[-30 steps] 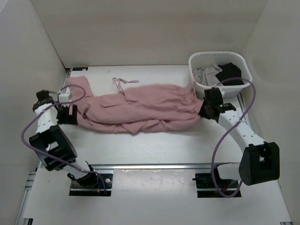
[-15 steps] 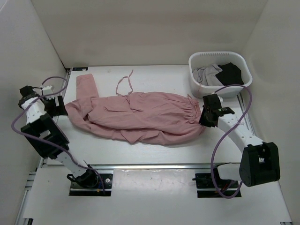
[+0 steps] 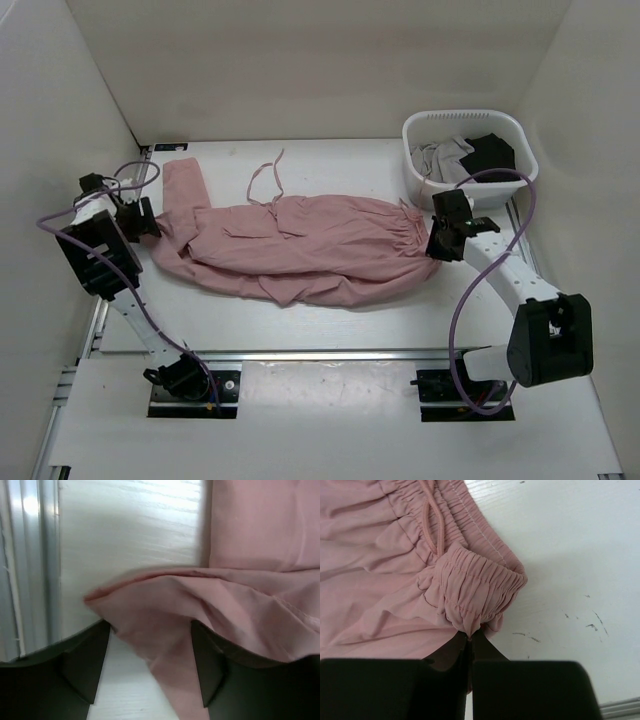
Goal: Fold and stack the trousers
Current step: Flatten the trousers out
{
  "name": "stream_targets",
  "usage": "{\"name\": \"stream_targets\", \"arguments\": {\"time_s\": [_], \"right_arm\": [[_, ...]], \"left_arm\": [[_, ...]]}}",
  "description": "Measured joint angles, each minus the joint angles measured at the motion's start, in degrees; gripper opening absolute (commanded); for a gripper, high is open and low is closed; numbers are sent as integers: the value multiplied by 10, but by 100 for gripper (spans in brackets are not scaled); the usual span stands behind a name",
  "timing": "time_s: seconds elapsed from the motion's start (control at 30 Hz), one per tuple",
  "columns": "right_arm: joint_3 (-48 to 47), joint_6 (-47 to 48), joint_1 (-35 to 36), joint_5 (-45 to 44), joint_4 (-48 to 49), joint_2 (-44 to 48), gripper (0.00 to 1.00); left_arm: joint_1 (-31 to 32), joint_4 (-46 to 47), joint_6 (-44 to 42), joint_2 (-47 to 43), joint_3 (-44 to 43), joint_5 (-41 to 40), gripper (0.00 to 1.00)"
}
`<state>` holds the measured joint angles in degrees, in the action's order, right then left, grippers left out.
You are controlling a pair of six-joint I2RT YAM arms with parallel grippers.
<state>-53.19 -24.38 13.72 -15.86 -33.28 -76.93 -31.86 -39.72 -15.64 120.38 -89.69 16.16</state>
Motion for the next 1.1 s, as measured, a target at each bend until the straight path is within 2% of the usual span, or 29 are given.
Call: {"name": "stream_targets", "arguments": {"time_s": [0.03,0.07,0.1,0.23,0.33,0.53,0.63,0.77,0.93,1.03,1.1], "right_arm": [[-3,0,0,-4,-4,-2,0],[-7,1,0,-7,-7,-5,0],[-10,1,-1,-10,-10,-6,0],[-41,1,-9,-18,-20,-25,0],[-98,2,-18,-19,-45,-54,0],[-263,-8,-55,-24,-71,-63,0],[-249,-24,-83,-16,-72,-21,0],[-161,-54,-101,-3,-92,16,0],[-37,-81,-99,43,-127,-1,0],[-41,-80,-99,60,-143,-23,0],[-87,-75,-99,54,-164,-36,0]], "left_arm": [[4,4,2,7,2,1,66],[7,9,0,10,5,-2,52],[8,14,3,10,8,0,14],[6,30,-5,0,32,-6,14],[-1,19,-20,-23,53,-28,14],[-20,-43,-76,-157,31,-75,14],[-30,-59,-108,-245,38,-95,14],[-64,-67,-153,-332,139,-130,14],[-130,-94,-202,-313,250,-191,14],[-134,-125,-208,-283,234,-194,14],[-134,-153,-207,-259,170,-187,14]]}}
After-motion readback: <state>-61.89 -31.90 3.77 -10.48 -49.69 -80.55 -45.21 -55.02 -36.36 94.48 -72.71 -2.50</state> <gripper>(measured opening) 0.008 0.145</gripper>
